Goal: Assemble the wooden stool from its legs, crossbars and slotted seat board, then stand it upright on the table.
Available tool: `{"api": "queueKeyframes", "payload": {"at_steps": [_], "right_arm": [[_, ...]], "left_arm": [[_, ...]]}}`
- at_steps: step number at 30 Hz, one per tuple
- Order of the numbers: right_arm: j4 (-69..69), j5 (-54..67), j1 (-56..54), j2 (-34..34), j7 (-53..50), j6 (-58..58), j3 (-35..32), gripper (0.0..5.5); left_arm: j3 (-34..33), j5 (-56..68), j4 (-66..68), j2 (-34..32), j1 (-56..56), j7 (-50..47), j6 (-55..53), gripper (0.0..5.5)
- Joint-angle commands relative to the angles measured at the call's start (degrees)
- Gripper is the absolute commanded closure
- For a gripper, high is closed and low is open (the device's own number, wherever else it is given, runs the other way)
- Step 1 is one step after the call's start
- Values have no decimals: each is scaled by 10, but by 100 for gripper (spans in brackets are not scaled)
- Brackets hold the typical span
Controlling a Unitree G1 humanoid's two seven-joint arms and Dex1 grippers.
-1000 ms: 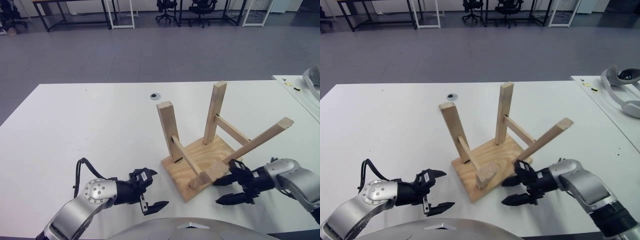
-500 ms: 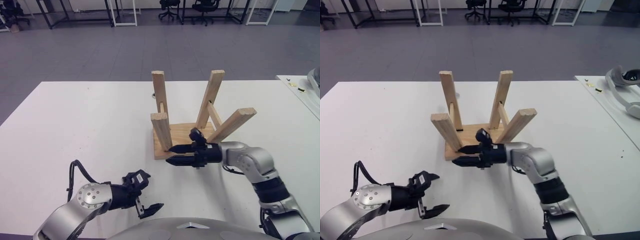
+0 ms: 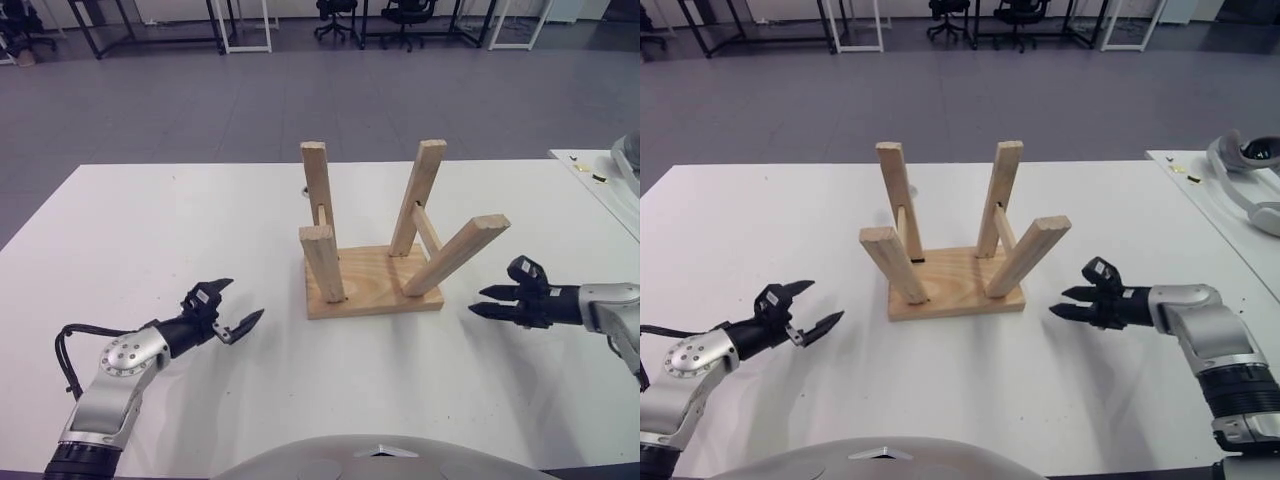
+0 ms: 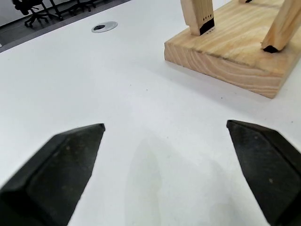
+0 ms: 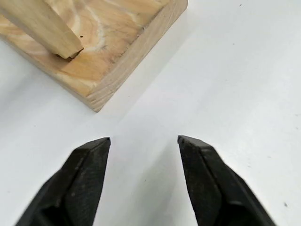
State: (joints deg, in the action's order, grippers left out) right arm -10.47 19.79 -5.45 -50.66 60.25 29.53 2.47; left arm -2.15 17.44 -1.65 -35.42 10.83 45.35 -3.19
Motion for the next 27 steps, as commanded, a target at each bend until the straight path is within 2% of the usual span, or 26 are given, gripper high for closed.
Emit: {"api": "queueKeyframes", "payload": {"at_steps": [1,6,11,16,20,23,27], "right_arm": [[-43,-38,-9,38,-23,-64,12,355],[-56,-63,-16,93,-65,-120,16,450],[-53,-60,-17,115,-54,-120,25,550],[-57,-66,-46,115,2,-127,58,550],[-67,-78,-81,146,14,-132,83,550],[-76,-88,-104,170,14,-134,95,550],[-29,-74,-97,184,30,-113,101,550]], "left_arm": [[32,-25,141,-40,-99,129,73,131],[104,-103,311,-27,-242,224,200,220],[132,-95,307,13,-240,252,219,321],[138,-97,274,62,-223,206,210,418],[146,-112,282,102,-236,163,218,484],[150,-113,278,107,-242,162,216,539],[146,-89,230,84,-225,190,195,547]]}}
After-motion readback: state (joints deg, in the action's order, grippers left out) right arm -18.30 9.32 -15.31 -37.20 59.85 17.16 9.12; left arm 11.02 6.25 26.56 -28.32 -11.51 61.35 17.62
